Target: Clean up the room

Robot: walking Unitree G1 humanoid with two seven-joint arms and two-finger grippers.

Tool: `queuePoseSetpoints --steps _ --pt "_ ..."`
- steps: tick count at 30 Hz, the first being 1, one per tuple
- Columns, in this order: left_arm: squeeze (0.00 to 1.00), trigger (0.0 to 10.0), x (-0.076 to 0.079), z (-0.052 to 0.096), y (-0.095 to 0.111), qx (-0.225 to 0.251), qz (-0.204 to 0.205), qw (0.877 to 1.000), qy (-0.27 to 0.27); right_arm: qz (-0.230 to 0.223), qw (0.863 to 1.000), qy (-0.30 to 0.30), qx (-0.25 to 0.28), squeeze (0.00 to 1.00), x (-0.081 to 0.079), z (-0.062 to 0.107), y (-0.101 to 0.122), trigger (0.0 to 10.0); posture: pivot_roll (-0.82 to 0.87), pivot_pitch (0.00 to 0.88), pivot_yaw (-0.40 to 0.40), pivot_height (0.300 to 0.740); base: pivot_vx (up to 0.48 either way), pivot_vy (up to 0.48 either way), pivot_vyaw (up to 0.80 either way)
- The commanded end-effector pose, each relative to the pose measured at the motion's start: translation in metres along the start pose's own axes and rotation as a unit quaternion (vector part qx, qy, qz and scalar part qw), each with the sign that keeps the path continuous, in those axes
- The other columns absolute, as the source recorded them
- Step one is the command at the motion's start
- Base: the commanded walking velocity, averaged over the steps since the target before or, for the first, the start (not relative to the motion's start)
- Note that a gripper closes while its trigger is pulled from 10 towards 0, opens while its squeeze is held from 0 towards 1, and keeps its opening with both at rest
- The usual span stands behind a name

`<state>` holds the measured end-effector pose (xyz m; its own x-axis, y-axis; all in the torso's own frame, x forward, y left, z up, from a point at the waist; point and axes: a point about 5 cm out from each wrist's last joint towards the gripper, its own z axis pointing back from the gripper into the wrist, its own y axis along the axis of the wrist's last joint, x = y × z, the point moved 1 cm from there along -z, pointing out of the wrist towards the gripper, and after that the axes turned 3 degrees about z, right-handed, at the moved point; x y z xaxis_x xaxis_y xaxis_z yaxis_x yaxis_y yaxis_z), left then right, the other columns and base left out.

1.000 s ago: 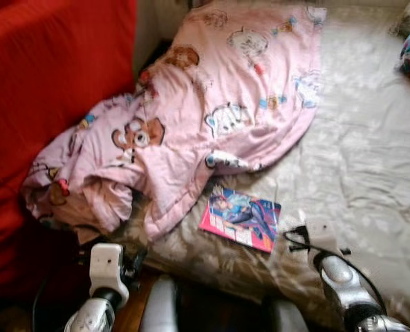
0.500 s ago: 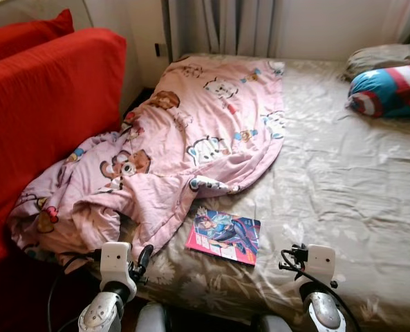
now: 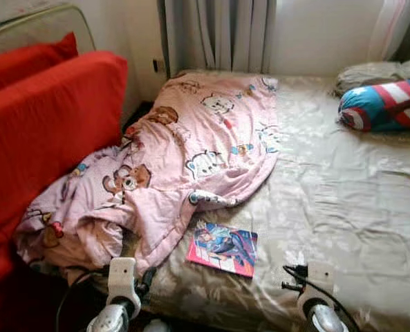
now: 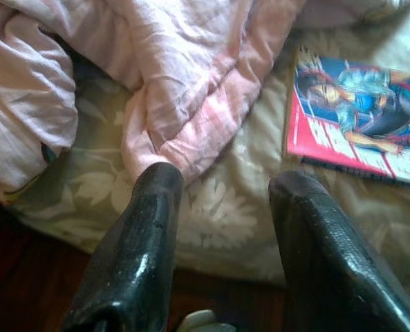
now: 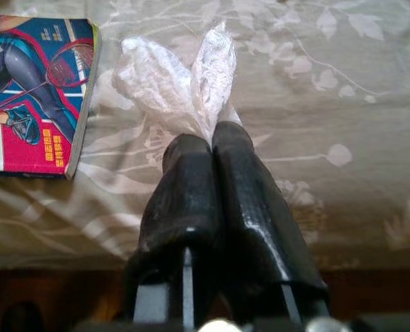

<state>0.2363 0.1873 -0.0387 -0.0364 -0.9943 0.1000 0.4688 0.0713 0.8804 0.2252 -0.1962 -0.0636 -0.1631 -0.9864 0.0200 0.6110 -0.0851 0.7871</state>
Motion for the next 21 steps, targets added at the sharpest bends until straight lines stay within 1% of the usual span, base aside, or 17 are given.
queuePoseSetpoints --steps 1,3,5,8,9,10,11,12,15,17,18,21 --pt "0.0 10.0 -0.007 0.002 -0.009 -0.021 0.002 1.0 0.013 0.006 1.0 0.002 -0.013 0.0 -0.001 0.0 -0.003 10.0 -0.04 0.0 0.009 0.74 0.0 0.0 0.0" --pt "0.0 10.0 -0.011 0.003 -0.017 -0.045 0.007 0.999 0.024 0.017 0.999 0.006 -0.035 0.0 -0.002 0.002 -0.011 10.0 -0.04 0.0 0.009 0.74 0.0 0.0 0.0" --pt "0.0 10.0 -0.014 0.007 -0.029 -0.081 0.003 0.996 0.031 0.012 0.998 0.007 -0.056 0.0 -0.002 0.004 -0.019 10.0 -0.03 0.0 0.008 0.74 0.0 0.0 0.0" --pt "0.0 10.0 -0.018 0.012 -0.04 -0.112 0.001 0.993 0.045 0.002 0.998 0.004 -0.069 0.0 -0.003 0.005 -0.024 10.0 -0.03 0.0 0.007 0.74 0.0 0.0 0.0" --pt "0.0 10.0 -0.018 0.012 -0.04 -0.112 0.001 0.993 0.045 0.002 0.998 0.004 -0.069 0.0 -0.003 0.005 -0.024 10.0 -0.03 0.0 0.007 0.74 0.0 0.0 0.0" --pt "0.0 10.0 -0.02 0.014 -0.044 -0.122 0.004 0.991 0.053 0.005 0.997 0.006 -0.072 0.0 -0.003 0.006 -0.025 10.0 -0.03 0.0 0.002 0.74 0.0 0.0 0.0" --pt "0.0 10.0 -0.022 0.019 -0.054 -0.146 0.011 0.987 0.065 0.005 0.996 0.014 -0.083 0.0 -0.006 0.008 -0.032 10.0 -0.03 0.0 -0.002 0.74 0.0 0.0 0.0" --pt "0.0 10.0 -0.022 0.02 -0.057 -0.155 0.012 0.986 0.065 0.007 0.996 0.02 -0.087 0.0 -0.008 0.01 -0.035 10.0 -0.02 0.0 -0.002 0.74 0.0 0.0 0.0" --pt "0.0 10.0 -0.022 0.022 -0.06 -0.163 0.012 0.984 0.064 0.012 0.995 0.026 -0.096 0.0 -0.01 0.012 -0.041 10.0 -0.02 0.0 -0.002 0.74 0.0 0.0 0.0" --pt "0.0 10.0 -0.02 0.022 -0.062 -0.167 0.02 0.983 0.069 0.025 0.993 0.027 -0.11 0.0 -0.009 0.016 -0.049 10.0 -0.03 0.0 -0.001 0.74 0.0 0.0 0.0" --pt "0.0 10.0 -0.02 0.022 -0.062 -0.167 0.02 0.983 0.069 0.025 0.993 0.027 -0.11 0.0 -0.009 0.016 -0.049 10.0 -0.03 0.0 -0.001 0.74 0.0 0.0 0.0" --pt "0.0 10.0 -0.015 0.021 -0.064 -0.175 0.024 0.982 0.071 0.038 0.993 0.036 -0.108 0.0 -0.009 0.017 -0.051 10.0 -0.02 0.0 -0.013 0.74 0.0 0.0 0.66"
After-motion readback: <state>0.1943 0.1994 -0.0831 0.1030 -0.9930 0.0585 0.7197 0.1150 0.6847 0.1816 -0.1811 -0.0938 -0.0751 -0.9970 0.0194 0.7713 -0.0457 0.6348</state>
